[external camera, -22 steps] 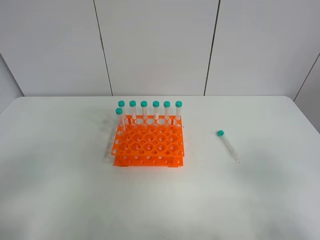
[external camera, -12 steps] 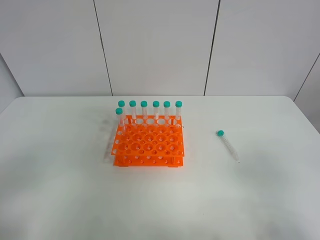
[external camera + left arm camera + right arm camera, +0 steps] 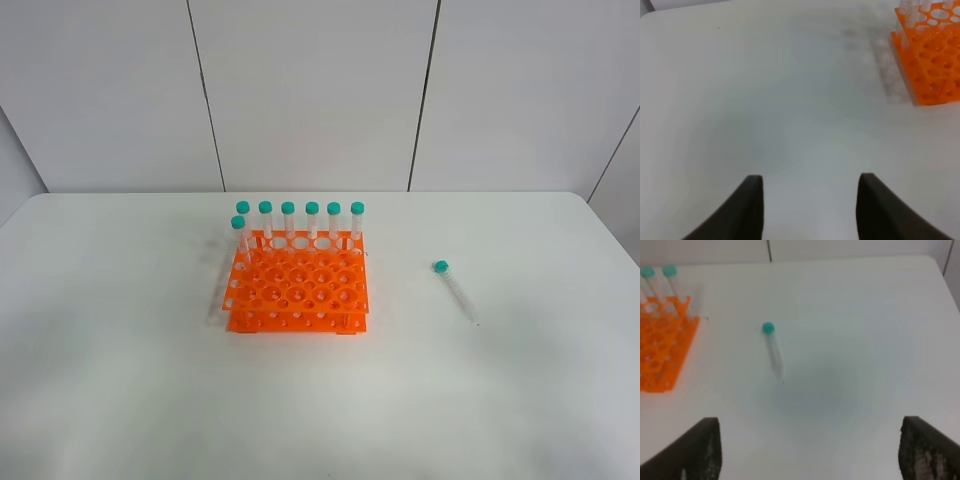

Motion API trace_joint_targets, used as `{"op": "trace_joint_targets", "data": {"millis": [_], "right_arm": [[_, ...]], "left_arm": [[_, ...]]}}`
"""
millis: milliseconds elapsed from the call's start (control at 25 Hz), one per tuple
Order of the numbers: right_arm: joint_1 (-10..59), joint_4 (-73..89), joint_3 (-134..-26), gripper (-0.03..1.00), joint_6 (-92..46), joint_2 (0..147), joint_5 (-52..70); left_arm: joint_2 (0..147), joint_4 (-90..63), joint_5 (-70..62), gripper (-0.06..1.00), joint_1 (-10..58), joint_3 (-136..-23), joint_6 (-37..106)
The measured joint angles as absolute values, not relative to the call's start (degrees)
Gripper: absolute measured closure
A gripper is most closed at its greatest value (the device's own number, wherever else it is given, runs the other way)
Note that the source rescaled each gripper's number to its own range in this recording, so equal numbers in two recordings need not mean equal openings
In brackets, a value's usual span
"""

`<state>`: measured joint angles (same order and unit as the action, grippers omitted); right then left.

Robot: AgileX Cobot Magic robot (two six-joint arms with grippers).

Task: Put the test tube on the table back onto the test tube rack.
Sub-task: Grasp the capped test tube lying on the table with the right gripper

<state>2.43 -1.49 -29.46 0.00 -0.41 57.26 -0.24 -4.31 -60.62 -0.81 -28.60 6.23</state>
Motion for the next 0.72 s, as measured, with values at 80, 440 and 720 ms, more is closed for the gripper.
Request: {"op": "trace_joint_targets", "data": {"millis": [80, 440, 720], "right_arm": [[2.43, 0.0, -31.66, 0.06, -1.39, 0.44, 55.46], [2.43, 6.0, -47.51, 0.06, -8.71, 24.2, 52.75], [2.43, 15.62, -58.74, 0.06, -19.99, 50.09, 52.75]], "left_arm": [[-0.24, -4.31, -60.62, 0.41, -0.81, -28.6, 6.23], [-0.24, -4.31, -60.62, 0.41, -0.81, -28.6, 6.23], [-0.24, -4.31, -60.62, 0.41, -0.81, -28.6, 6.23]]}}
